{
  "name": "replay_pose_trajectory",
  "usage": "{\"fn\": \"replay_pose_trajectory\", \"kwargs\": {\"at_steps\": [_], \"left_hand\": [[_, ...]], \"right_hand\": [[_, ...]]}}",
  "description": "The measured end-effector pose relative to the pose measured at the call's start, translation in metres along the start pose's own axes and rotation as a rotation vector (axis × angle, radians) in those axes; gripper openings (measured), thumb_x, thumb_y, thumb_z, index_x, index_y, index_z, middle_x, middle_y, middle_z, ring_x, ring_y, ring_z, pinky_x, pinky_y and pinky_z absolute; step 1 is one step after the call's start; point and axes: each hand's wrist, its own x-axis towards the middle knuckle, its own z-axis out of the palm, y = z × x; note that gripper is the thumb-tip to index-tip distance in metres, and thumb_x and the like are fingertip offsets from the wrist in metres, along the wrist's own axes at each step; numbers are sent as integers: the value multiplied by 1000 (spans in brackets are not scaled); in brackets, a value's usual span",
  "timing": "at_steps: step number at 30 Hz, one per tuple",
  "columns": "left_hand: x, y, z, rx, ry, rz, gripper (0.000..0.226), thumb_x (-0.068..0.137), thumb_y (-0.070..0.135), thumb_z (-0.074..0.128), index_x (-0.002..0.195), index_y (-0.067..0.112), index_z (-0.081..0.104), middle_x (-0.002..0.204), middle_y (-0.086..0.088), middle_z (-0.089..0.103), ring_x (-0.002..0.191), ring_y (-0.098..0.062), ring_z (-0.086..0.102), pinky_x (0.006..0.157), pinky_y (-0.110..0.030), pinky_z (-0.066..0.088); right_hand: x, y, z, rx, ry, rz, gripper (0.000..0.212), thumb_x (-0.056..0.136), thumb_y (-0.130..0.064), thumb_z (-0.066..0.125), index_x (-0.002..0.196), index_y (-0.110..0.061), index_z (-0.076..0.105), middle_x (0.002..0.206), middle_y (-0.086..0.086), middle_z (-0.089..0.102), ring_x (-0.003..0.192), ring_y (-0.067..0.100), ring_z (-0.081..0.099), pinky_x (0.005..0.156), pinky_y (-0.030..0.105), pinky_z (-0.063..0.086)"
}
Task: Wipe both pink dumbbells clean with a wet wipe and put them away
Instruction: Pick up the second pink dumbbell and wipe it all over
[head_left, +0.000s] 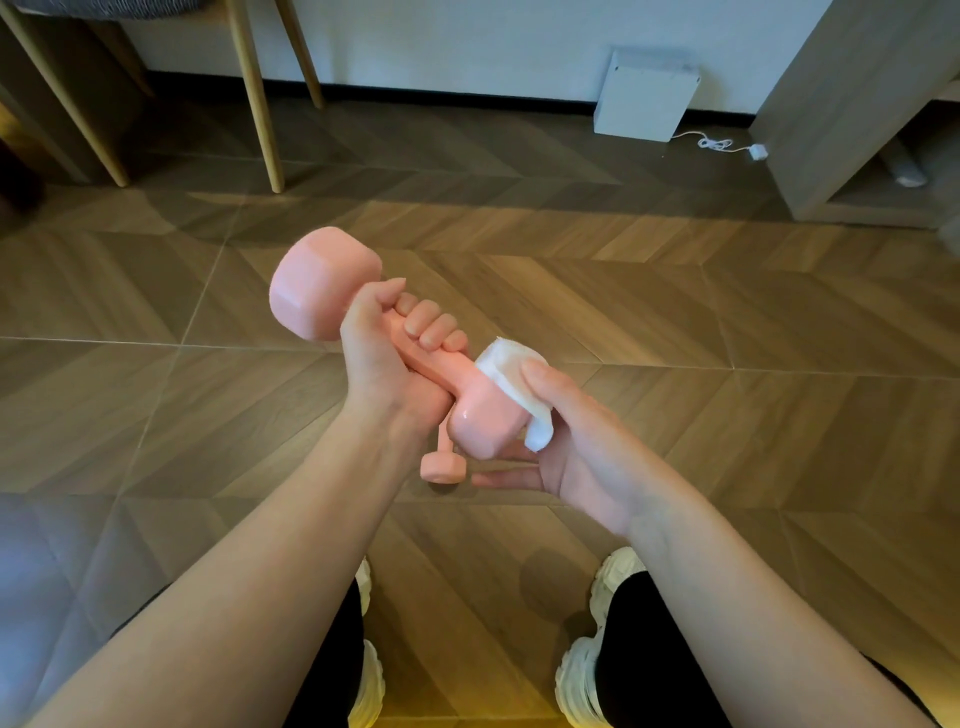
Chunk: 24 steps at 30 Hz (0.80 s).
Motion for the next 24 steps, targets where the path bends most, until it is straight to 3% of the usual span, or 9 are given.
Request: {"fn": "replay_pose_trajectory", "kwargs": {"at_steps": [2, 5, 8, 11, 14, 17, 20, 22, 24], "left_hand": [[-1, 1, 1, 6, -10, -2, 32, 88, 25, 54, 62, 18, 38, 53, 5, 32, 45, -11, 34, 51, -24, 35], [-2, 3, 5, 27, 19, 10, 31, 88, 30, 64, 66, 17, 45, 58, 3, 45, 51, -13, 46, 57, -25, 44], [-2, 4, 6, 24, 62, 21, 33, 90, 26, 60, 65, 19, 40, 51, 7, 34, 43, -9, 36, 48, -22, 37], [-2, 2, 5, 57, 66, 26, 33, 92, 21, 51, 64, 20, 33, 50, 7, 26, 42, -9, 27, 47, -21, 29], [-1, 2, 5, 66, 57, 20, 32, 90, 18, 48, 63, 21, 32, 50, 7, 24, 42, -11, 25, 46, -22, 29], [2, 2, 2, 42, 73, 7, 31, 88, 17, 49, 61, 20, 33, 50, 7, 26, 42, -10, 26, 46, -23, 29], [1, 2, 0, 55, 82, 5, 31, 89, 18, 47, 62, 21, 32, 49, 8, 25, 41, -10, 25, 45, -22, 28], [-1, -1, 0, 79, 86, 13, 31, 90, 18, 45, 64, 21, 31, 49, 8, 24, 41, -10, 24, 45, -22, 27], [-2, -4, 2, 101, 79, 14, 30, 90, 17, 45, 64, 21, 30, 49, 7, 23, 42, -10, 23, 46, -22, 26]], "right_hand": [[-2, 1, 0, -1, -47, 1, 60, 86, -43, 61, 137, -14, 50, 136, 30, 52, 117, 46, 58, 92, 60, 52], [-3, 1, 2, -34, -12, -102, 63, 77, -37, 74, 133, -17, 52, 132, 21, 59, 116, 37, 63, 92, 62, 52], [-5, -1, 8, -153, 69, -180, 58, 65, -29, 83, 118, -30, 61, 126, 5, 61, 99, 11, 69, 68, 36, 61], [-3, 0, 16, -220, 166, -232, 47, 71, -29, 77, 114, -26, 58, 117, 1, 61, 78, -3, 68, 54, 18, 53], [4, 2, 15, -267, 228, -252, 40, 84, -45, 68, 116, -24, 59, 113, 3, 66, 85, 5, 67, 64, 30, 58], [2, -5, 5, -157, 80, -167, 46, 88, -44, 64, 128, -21, 56, 115, 7, 64, 95, 17, 67, 73, 40, 60], [-4, -7, 2, -223, -25, -118, 58, 83, -28, 70, 137, -24, 47, 125, 2, 58, 95, 6, 67, 73, 30, 59], [-4, -3, 8, -288, 49, -135, 62, 81, -21, 77, 135, -25, 46, 124, 0, 56, 86, -3, 67, 64, 20, 55], [-1, 1, 14, -311, 162, -185, 52, 81, -29, 79, 126, -26, 53, 118, 0, 62, 81, -3, 67, 60, 16, 53]]}}
